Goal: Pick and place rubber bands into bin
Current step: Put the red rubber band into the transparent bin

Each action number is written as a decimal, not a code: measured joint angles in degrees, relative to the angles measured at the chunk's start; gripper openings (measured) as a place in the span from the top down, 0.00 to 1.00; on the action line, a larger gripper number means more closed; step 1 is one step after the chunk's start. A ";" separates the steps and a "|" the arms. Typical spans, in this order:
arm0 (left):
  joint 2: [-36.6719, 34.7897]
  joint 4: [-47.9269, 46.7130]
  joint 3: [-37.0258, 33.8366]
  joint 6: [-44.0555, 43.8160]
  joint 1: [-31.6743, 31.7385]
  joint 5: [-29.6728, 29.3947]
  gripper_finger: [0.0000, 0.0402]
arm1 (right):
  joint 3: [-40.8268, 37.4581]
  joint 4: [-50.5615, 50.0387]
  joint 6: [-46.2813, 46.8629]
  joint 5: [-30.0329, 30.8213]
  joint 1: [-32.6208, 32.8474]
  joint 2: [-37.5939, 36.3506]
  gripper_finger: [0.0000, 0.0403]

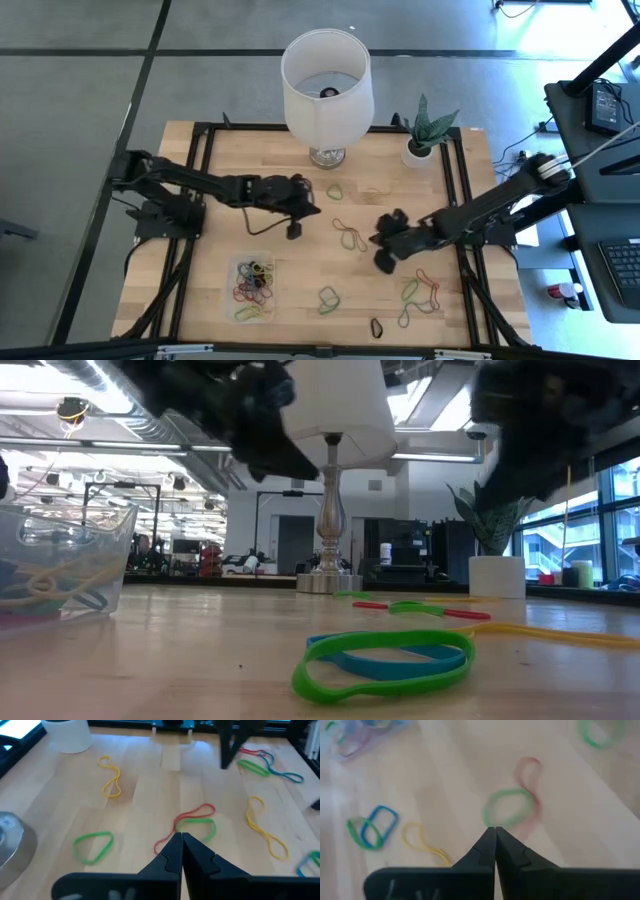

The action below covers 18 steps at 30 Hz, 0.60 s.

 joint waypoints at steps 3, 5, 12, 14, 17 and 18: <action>4.43 -0.58 4.11 0.36 0.07 -0.10 1.00 | -6.45 -1.47 1.58 -0.47 0.06 -7.96 0.98; 7.11 -2.25 7.41 1.20 0.07 -0.20 0.99 | -10.45 -1.57 2.43 -0.91 0.37 -13.38 0.98; 16.16 -17.52 20.60 5.57 0.07 -1.03 0.93 | -21.25 -1.12 4.58 -1.08 0.85 -28.45 0.98; 19.52 -19.65 24.43 6.56 0.21 -1.06 0.90 | -23.23 -1.07 4.60 -1.05 0.85 -31.76 0.98; 23.78 -23.98 29.02 7.06 0.70 -0.79 0.84 | -24.73 -0.52 4.45 -1.05 0.83 -34.57 0.98; 25.34 -24.73 30.68 7.06 0.93 -0.63 0.82 | -25.18 -0.88 4.27 -1.06 0.85 -35.34 0.98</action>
